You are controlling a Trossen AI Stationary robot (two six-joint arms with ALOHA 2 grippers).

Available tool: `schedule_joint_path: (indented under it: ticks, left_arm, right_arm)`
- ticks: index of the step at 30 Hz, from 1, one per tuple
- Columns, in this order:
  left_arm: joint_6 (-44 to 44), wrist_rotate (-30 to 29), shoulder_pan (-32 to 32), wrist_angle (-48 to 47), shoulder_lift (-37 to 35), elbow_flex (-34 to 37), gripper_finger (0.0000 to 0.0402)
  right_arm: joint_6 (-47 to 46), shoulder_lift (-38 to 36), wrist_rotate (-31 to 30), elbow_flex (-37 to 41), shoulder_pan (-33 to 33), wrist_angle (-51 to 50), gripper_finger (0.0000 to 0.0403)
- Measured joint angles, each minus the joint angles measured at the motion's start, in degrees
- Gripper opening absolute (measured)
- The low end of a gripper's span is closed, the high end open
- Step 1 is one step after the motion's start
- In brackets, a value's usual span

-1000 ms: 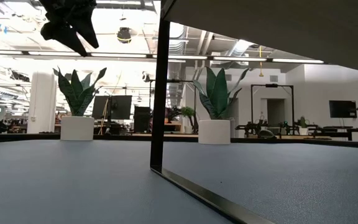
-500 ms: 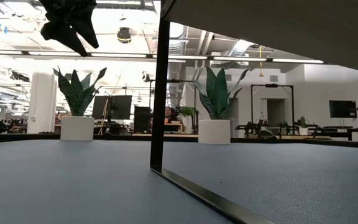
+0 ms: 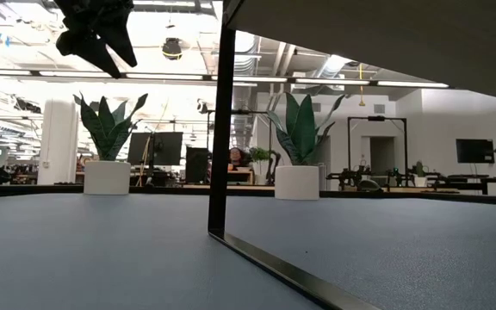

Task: Place and stack bowls onto a shelf
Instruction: Stack the green bowl on top of the blue bowl on the shelf

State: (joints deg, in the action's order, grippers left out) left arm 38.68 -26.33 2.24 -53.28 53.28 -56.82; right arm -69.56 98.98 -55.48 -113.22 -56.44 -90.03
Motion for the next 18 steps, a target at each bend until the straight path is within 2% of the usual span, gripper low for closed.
schedule_joint_path:
  ticks: [6, 10, 15, 18]
  left_arm:
    - [1.82, 0.19, 0.00, 0.07, 0.00, 0.00, 0.0269]
    - [3.94, 4.91, 0.00, 3.12, 0.00, 0.00, 0.0269]
    - [1.25, 19.90, -0.09, 19.43, 0.22, 0.01, 0.0269]
    - [0.57, 24.05, -1.34, 31.55, 1.61, 0.00, 0.0269]
  right_arm:
    - [-2.73, 0.07, -0.16, 0.14, -2.28, 0.01, 0.0022]
    - [-5.54, -0.05, -2.05, 0.14, -3.97, 0.03, 0.0022]
    - [-6.19, -0.16, -12.22, -0.03, -4.65, 0.06, 0.0026]
    - [-6.71, -1.35, -16.93, -0.03, -3.85, 0.21, 0.0025]
